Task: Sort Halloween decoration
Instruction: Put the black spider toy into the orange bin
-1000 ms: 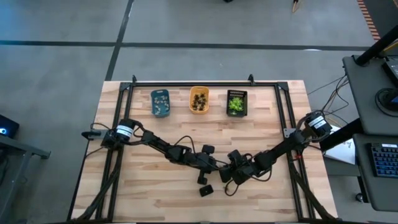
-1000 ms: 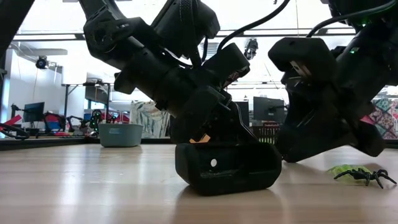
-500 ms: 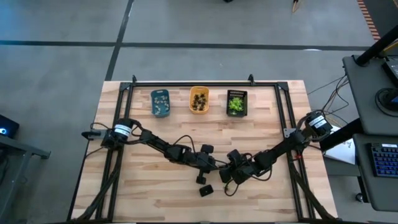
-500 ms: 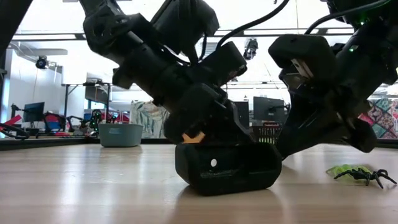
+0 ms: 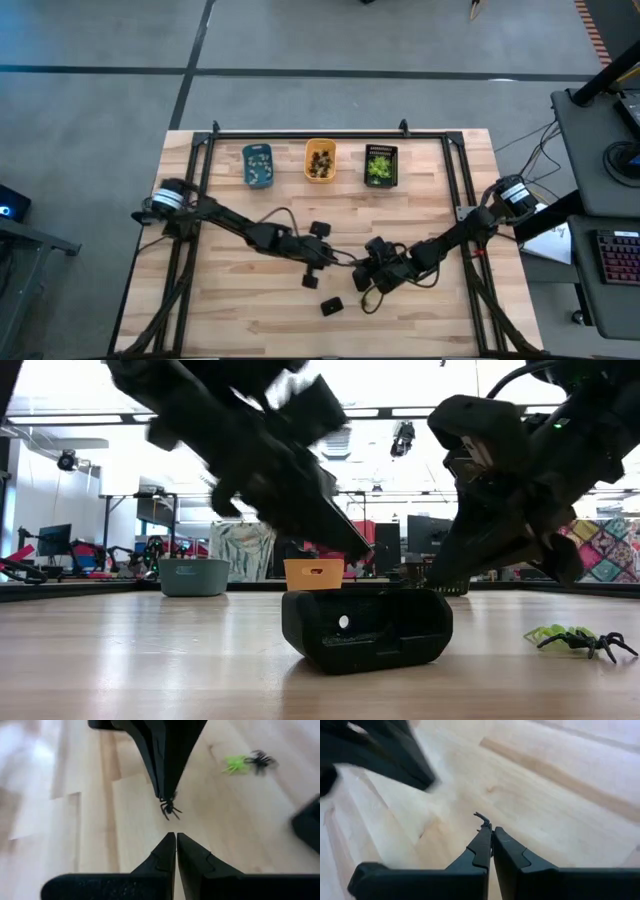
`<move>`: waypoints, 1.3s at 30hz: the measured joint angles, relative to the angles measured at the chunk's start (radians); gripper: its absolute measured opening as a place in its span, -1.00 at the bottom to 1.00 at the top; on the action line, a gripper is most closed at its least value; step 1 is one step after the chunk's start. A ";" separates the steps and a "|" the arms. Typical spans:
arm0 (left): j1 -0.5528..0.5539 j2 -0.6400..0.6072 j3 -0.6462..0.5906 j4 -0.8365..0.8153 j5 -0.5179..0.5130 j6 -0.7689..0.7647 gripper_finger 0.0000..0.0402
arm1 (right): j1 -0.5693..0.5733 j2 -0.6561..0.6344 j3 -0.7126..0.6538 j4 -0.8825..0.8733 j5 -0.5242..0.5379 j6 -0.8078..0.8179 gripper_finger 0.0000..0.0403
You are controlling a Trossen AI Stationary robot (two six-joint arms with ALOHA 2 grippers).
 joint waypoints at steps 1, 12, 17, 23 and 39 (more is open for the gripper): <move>0.000 -0.039 -0.029 0.001 0.000 0.000 -1.00 | -0.005 -0.004 0.000 0.001 0.006 -0.012 -0.96; -0.015 -0.553 -0.382 0.090 -0.167 -0.113 -1.00 | -0.186 -0.051 0.029 0.136 -0.006 -0.333 -0.96; -0.017 -0.735 -0.528 0.220 -0.225 -0.151 -1.00 | -0.330 -0.052 0.106 0.141 -0.072 -0.533 -0.96; -0.017 -0.883 -0.650 0.344 -0.298 -0.155 -1.00 | -0.526 -0.052 0.224 0.114 -0.141 -0.747 -0.96; -0.016 -0.933 -0.698 0.366 -0.315 -0.154 -1.00 | -0.904 -0.043 0.309 0.029 -0.218 -0.932 -0.96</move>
